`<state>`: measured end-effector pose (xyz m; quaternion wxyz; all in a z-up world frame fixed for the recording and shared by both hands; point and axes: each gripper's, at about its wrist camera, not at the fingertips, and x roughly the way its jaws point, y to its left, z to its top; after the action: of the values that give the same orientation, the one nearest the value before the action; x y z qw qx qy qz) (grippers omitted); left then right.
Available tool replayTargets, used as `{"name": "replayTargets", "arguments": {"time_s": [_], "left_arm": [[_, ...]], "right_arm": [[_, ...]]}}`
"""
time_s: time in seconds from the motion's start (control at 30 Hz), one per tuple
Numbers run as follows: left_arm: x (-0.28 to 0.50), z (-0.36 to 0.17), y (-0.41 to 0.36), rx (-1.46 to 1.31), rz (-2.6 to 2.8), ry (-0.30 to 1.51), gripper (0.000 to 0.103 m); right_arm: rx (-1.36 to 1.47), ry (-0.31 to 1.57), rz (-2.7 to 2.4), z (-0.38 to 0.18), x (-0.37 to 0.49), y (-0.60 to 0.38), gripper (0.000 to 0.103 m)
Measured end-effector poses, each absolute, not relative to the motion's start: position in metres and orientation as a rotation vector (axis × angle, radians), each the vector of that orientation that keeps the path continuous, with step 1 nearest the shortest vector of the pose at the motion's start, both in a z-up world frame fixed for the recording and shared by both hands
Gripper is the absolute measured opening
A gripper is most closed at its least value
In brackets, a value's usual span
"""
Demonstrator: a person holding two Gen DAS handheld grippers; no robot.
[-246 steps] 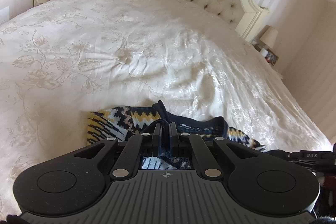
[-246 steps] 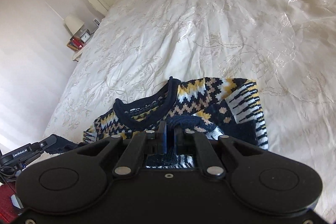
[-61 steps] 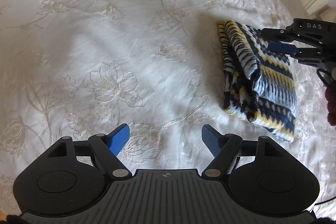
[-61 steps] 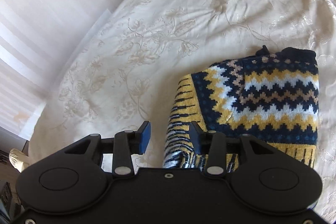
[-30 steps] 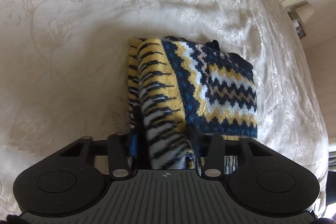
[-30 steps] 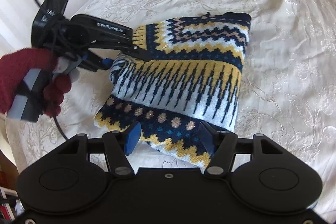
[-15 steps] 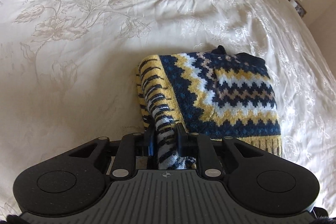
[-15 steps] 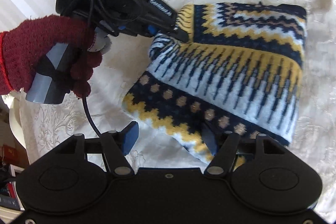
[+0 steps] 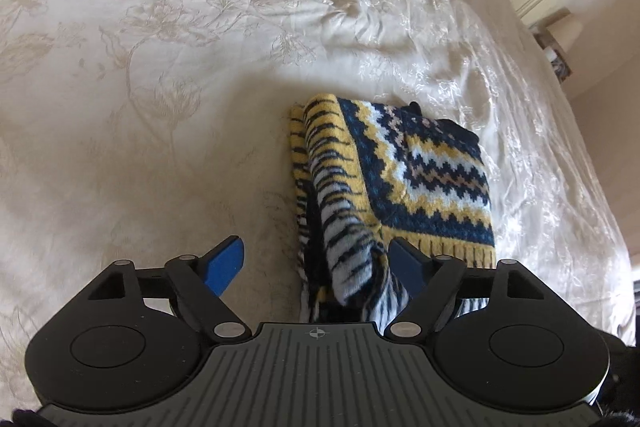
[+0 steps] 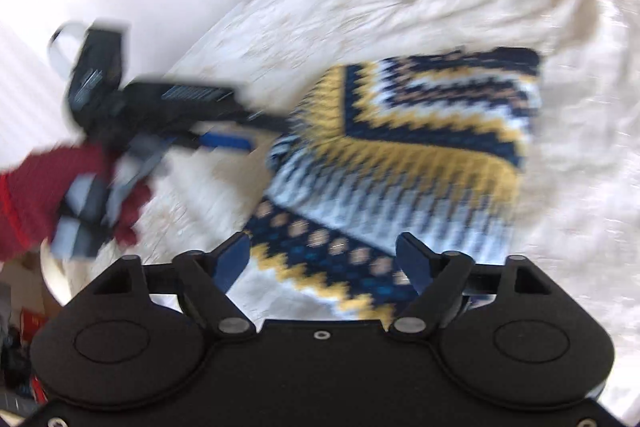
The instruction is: Fold small clothes
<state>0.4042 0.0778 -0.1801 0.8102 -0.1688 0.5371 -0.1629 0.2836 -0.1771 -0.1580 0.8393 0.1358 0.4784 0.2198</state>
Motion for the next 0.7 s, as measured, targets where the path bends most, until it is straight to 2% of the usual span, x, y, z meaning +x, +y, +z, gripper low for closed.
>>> {"name": "replayTargets", "arguments": {"time_s": [0.03,0.07,0.33,0.7], "left_arm": [[0.398,-0.182,0.078,-0.378,-0.349,1.155,0.081],[0.392,-0.185,0.076,-0.393,-0.351,1.166,0.081],[0.369,-0.218,0.046,-0.407,-0.400,1.274,0.081],[0.402,-0.250,0.019,-0.400,-0.461,1.297,0.085]], "right_arm": [[0.312,1.009,0.434,-0.159,0.288,-0.188,0.094],[0.339,1.008,0.402,-0.161,0.295,-0.201,0.095],[0.486,1.010,0.284,-0.187,0.346,-0.249,0.095],[0.588,1.126,0.348,-0.246,0.416,-0.251,0.095]]}}
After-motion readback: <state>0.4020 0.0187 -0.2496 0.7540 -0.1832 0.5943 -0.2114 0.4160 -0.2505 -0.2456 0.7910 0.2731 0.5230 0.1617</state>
